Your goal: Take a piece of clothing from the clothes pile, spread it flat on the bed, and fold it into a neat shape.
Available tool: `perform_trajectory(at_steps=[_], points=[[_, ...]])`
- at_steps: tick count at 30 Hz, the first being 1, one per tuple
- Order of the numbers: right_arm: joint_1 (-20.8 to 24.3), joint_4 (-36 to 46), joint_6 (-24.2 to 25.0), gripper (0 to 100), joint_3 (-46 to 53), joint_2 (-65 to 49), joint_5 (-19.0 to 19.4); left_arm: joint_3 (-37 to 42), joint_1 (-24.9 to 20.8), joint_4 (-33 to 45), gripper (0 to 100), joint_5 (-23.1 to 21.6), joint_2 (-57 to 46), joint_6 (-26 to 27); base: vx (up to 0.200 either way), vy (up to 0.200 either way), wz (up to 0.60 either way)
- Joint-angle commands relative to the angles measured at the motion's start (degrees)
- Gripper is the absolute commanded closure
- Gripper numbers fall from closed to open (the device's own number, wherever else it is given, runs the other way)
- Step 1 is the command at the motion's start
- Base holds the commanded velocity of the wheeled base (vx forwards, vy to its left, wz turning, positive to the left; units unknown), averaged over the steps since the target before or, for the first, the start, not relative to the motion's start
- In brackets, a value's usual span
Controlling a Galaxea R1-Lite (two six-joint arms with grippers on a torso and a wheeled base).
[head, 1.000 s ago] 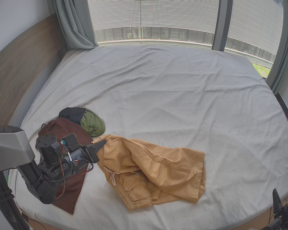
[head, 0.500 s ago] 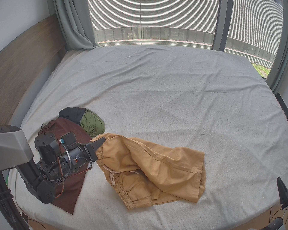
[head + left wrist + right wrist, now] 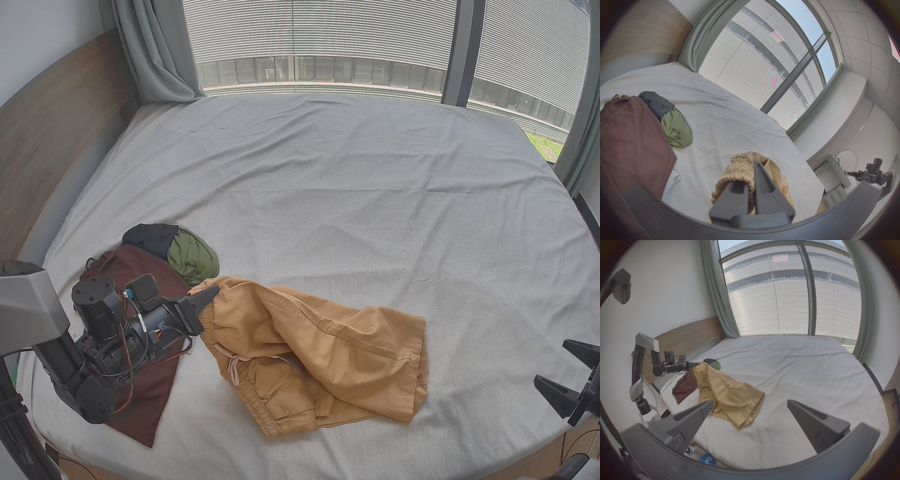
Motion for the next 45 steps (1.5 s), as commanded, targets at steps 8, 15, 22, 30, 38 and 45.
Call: perform_trajectory(at_steps=[8, 15, 22, 30, 38, 45], points=[[1.90, -0.17, 0.55, 0, -2.81, 12.61, 4.61, -0.32, -0.08, -0.05, 100, -0.06, 0.04, 0.10, 0.000, 0.000, 0.00], [2.07, -3.42, 0.73, 0, -5.97, 22.80, 6.02, -0.41, -0.08, -0.05, 100, -0.06, 0.21, 0.01, 0.000, 0.000, 0.00], [4.09, -11.77, 0.91, 0, -5.09, 31.15, 8.48, -0.15, -0.25, 0.03, 100, -0.06, 0.04, 0.19, 0.000, 0.000, 0.00], [4.36, -21.44, 3.28, 0, -2.54, 38.27, 9.88, -0.85, 0.27, 0.03, 100, -0.15, 0.04, 0.10, 0.000, 0.000, 0.00], [8.49, -30.23, 18.84, 0, -3.33, 42.14, 9.88, -0.94, 2.38, 0.03, 100, -0.50, 0.48, 0.27, 0.000, 0.000, 0.00], [8.49, -42.09, 19.45, 0, -2.54, 52.16, 9.88, -1.73, 2.65, 0.03, 100, -0.59, 0.65, 0.27, 0.000, 0.000, 0.00]])
